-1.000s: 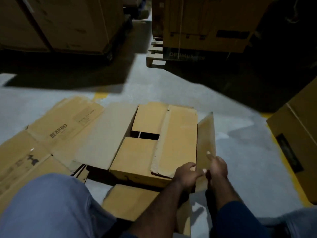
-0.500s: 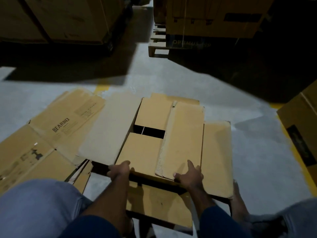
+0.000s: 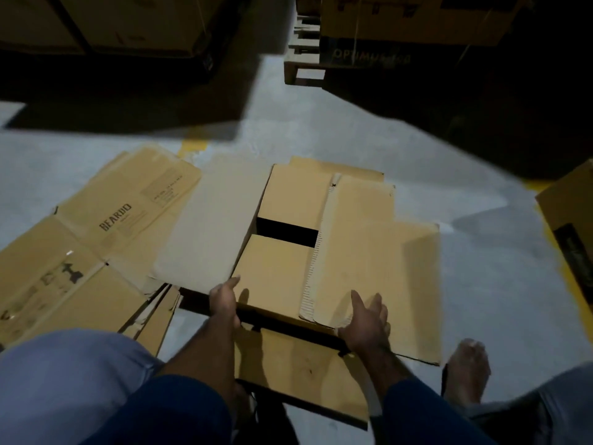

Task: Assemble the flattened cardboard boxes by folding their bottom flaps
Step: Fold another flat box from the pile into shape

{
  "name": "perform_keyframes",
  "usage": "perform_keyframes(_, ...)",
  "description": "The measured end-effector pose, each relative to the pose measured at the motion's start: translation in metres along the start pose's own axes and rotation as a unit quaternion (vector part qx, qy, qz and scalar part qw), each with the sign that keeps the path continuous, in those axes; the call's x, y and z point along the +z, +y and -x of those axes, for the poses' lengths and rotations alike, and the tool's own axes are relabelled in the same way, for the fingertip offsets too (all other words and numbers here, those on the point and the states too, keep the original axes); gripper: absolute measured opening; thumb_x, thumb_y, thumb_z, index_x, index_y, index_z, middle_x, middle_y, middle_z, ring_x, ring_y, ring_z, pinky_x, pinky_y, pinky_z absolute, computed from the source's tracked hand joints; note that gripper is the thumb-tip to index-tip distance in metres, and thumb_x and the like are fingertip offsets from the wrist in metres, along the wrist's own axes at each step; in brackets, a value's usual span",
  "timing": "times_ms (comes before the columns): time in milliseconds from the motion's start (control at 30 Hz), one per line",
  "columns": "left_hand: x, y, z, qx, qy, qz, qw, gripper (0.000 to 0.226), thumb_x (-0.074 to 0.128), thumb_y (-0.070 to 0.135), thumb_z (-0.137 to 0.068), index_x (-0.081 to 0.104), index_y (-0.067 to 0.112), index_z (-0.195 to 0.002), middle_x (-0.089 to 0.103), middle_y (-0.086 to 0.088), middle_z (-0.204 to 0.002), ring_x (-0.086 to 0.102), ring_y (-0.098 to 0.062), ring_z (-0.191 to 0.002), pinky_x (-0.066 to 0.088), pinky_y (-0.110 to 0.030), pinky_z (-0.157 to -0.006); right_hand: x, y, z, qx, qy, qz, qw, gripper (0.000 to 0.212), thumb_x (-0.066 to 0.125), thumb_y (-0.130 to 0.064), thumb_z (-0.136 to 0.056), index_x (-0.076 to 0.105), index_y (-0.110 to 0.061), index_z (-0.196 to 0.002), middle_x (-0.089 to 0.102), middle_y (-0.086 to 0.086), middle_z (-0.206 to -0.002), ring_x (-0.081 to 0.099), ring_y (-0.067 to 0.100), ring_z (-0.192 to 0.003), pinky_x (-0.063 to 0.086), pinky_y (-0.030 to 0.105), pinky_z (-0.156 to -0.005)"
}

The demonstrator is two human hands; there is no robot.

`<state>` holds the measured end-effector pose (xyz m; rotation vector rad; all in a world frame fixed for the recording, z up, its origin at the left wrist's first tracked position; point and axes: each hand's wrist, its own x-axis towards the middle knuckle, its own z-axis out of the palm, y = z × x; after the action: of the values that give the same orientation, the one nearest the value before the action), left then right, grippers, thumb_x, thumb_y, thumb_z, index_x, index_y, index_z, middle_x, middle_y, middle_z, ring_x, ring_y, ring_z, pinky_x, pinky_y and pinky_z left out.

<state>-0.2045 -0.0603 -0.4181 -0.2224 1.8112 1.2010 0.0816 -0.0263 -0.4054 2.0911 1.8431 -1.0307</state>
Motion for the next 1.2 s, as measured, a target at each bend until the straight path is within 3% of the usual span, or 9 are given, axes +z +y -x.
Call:
perform_keyframes(233,0.013,-0.039,0.036,0.004,-0.011,-0.058,0.998,0.057,0.07,0.024,-0.092,0.044,0.027,-0.143,0.055,-0.012,-0.131,0.053,-0.04,-0.117,0.049,-0.042,-0.082,-0.011,-0.006,0.003,-0.018,0.003,0.017,1.0,0.088,0.072,-0.034,-0.089,0.019,-0.037,-0.159,-0.001,0.014,-0.169,0.009,0.037,-0.153,0.018,0.055,-0.123)
perform_keyframes(333,0.02,-0.066,0.065,-0.026,-0.054,-0.062,0.996,0.068,0.068,0.02,-0.094,0.032,0.036,-0.15,0.061,-0.01,-0.116,0.06,-0.035,-0.101,0.05,-0.041,-0.079,-0.013,-0.007,0.006,-0.02,-0.003,-0.008,1.0,0.082,0.068,-0.031,-0.09,0.023,-0.035,-0.159,0.006,0.014,-0.168,0.017,0.036,-0.151,0.022,0.055,-0.122)
perform_keyframes(467,0.025,-0.093,0.083,-0.024,-0.068,-0.138,0.988,0.081,0.068,0.016,-0.092,0.022,0.041,-0.155,0.063,-0.017,-0.124,0.063,-0.036,-0.101,0.055,-0.044,-0.085,-0.012,-0.002,0.012,-0.005,-0.017,-0.003,1.0,0.075,0.063,-0.033,-0.092,0.028,-0.03,-0.158,0.019,0.014,-0.163,0.027,0.034,-0.146,0.025,0.052,-0.121)
perform_keyframes(533,0.027,-0.089,0.085,0.029,-0.037,-0.322,0.946,0.078,0.063,0.024,-0.094,0.02,0.036,-0.158,0.056,-0.018,-0.137,0.062,-0.039,-0.109,0.055,-0.042,-0.09,-0.009,-0.001,0.015,-0.01,-0.008,0.017,1.0,0.071,0.061,-0.035,-0.094,0.031,-0.028,-0.158,0.027,0.012,-0.16,0.029,0.033,-0.144,0.027,0.051,-0.12)
perform_keyframes(600,0.031,-0.073,0.081,0.103,0.017,-0.532,0.84,0.056,0.055,0.035,-0.095,0.038,0.027,-0.147,0.051,-0.016,-0.136,0.057,-0.036,-0.115,0.052,-0.042,-0.093,-0.008,-0.005,0.016,-0.024,0.001,0.021,0.999,0.068,0.059,-0.035,-0.094,0.033,-0.027,-0.156,0.031,0.011,-0.158,0.031,0.031,-0.142,0.029,0.05,-0.118)
perform_keyframes(633,0.035,-0.06,0.08,0.134,0.039,-0.597,0.79,0.045,0.054,0.038,-0.094,0.047,0.025,-0.137,0.049,-0.013,-0.131,0.053,-0.032,-0.115,0.05,-0.042,-0.094,-0.008,-0.008,0.015,-0.033,0.004,0.02,0.999,0.066,0.058,-0.035,-0.094,0.035,-0.027,-0.156,0.033,0.01,-0.157,0.032,0.031,-0.142,0.03,0.05,-0.118)
perform_keyframes(700,0.044,-0.033,0.073,0.171,0.041,-0.649,0.741,0.036,0.054,0.038,-0.095,0.056,0.021,-0.126,0.043,-0.009,-0.128,0.048,-0.028,-0.117,0.045,-0.041,-0.096,-0.008,-0.019,0.01,-0.054,0.012,0.021,0.998,0.064,0.057,-0.035,-0.093,0.037,-0.028,-0.154,0.035,0.008,-0.156,0.034,0.03,-0.14,0.032,0.05,-0.117)
perform_keyframes(867,0.071,0.015,0.035,0.221,0.033,-0.66,0.717,0.047,0.056,0.043,-0.098,0.049,0.013,-0.134,0.046,-0.012,-0.137,0.046,-0.031,-0.127,0.044,-0.043,-0.099,-0.003,-0.059,-0.014,-0.1,0.055,-0.007,0.993,0.063,0.055,-0.034,-0.092,0.041,-0.026,-0.153,0.037,0.006,-0.157,0.039,0.029,-0.138,0.039,0.046,-0.114)
perform_keyframes(1200,0.104,0.027,-0.032,0.233,0.013,-0.716,0.658,0.056,0.05,0.059,-0.097,0.067,0.01,-0.121,0.068,-0.01,-0.115,0.065,-0.028,-0.102,0.047,-0.033,-0.076,0.024,-0.109,-0.062,-0.164,-0.001,-0.115,0.98,0.055,0.059,-0.029,-0.095,0.048,-0.024,-0.149,0.05,0.0,-0.147,0.055,0.019,-0.127,0.051,0.039,-0.103)
